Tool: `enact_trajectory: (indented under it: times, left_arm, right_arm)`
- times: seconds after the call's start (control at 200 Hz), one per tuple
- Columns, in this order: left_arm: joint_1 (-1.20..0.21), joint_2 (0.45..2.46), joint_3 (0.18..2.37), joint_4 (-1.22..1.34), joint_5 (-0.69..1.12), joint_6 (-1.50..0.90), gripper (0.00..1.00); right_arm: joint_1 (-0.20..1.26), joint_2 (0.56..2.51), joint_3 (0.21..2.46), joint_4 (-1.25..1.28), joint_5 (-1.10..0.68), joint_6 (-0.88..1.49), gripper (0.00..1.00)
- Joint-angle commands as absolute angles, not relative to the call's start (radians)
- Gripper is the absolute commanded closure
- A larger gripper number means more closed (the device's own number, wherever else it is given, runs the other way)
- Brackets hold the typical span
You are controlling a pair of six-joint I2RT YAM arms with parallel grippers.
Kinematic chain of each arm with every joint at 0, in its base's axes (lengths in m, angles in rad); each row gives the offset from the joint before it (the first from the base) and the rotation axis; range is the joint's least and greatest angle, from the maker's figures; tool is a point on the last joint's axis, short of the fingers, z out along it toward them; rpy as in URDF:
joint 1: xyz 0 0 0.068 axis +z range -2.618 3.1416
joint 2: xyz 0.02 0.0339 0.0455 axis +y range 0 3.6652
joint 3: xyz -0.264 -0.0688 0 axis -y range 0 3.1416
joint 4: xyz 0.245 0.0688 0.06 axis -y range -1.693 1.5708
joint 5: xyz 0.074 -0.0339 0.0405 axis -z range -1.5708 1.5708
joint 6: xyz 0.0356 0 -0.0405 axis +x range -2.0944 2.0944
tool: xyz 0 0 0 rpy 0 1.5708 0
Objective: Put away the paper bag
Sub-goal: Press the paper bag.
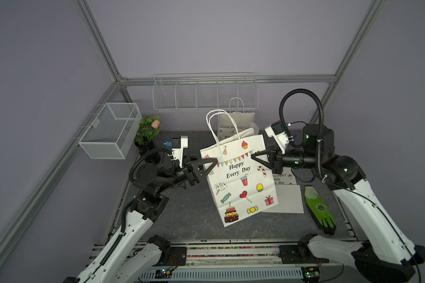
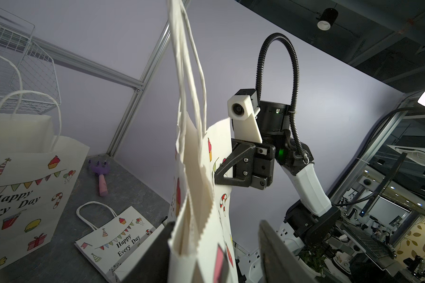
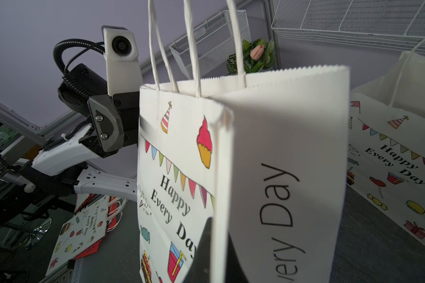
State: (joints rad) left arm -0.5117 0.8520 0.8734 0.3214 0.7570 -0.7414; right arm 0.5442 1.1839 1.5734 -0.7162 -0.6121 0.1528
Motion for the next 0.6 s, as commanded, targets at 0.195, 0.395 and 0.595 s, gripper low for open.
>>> enact_trajectory:
  times: [0.195,0.395,0.595]
  left_arm:
    - [-0.517,0.846,0.885,0.35,0.756,-0.756,0.58]
    - [-0.517,0.851,0.879,0.348,0.75,-0.755,0.61]
    - [-0.517,0.857,0.877,0.342,0.744,-0.752,0.65]
  right_arm:
    - [0.557,1.149,1.568,-0.71,-0.541,0.132,0.93]
    - [0.563,1.139,1.551,-0.696,-0.512,0.139,0.93]
    - [0.579,1.119,1.525,-0.666,-0.482,0.147,0.93]
